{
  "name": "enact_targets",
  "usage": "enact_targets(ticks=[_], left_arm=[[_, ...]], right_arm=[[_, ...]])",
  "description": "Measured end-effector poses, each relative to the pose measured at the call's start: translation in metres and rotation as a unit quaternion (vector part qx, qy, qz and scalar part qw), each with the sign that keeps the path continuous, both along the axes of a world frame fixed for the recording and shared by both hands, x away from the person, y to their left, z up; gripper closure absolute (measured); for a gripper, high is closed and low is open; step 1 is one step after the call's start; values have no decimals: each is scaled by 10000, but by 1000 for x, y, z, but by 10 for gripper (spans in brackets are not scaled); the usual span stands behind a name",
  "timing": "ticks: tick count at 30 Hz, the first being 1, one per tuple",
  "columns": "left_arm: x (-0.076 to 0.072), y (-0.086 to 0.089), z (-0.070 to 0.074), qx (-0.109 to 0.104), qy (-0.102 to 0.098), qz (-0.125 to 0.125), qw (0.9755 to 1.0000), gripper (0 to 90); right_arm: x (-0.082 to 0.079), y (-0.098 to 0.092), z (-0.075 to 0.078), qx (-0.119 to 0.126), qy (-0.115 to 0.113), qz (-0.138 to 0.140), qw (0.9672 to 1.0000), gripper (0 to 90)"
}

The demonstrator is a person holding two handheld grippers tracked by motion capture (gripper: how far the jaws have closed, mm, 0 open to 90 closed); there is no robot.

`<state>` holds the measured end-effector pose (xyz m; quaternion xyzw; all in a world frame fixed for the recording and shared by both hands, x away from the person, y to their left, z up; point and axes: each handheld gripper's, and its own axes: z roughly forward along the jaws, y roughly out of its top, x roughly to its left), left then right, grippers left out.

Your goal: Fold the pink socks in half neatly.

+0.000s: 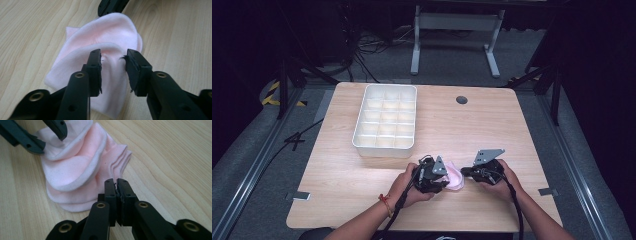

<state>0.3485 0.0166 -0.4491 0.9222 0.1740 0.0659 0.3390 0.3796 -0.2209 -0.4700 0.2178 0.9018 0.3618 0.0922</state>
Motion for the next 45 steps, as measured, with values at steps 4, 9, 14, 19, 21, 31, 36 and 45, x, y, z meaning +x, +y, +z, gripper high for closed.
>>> enact_targets(ticks=[4, 9, 14, 19, 21, 31, 36, 45], left_arm=[[1, -2, -3, 76, 40, 45, 10000, 511], [3, -5, -11, 324, 34, 117, 9994, 557], [4, -5, -12, 319, 6, 144, 9994, 663], [3, -2, -7, 250, -48, 87, 9996, 701], [2, 0, -3, 143, -83, 85, 9998, 694], [0, 3, 4, 42, -197, -43, 9998, 876], [1, 4, 8, -101, -228, 0, 9997, 884], [2, -11, 17, -409, -275, -155, 9987, 884]], right_arm=[[0, 1, 0, -14, 1, -5, 10000, 869], [0, 2, -1, -24, 29, 26, 10000, 867], [0, 2, -1, -38, 28, 37, 10000, 865], [0, 1, -2, -80, 29, 42, 10000, 860], [-1, 2, -2, -78, 42, 30, 10000, 861], [-1, 3, -2, -74, 36, 63, 9999, 862], [-1, 3, -2, -66, 41, 70, 9999, 863], [0, 6, -3, -45, 55, 77, 9999, 866]])
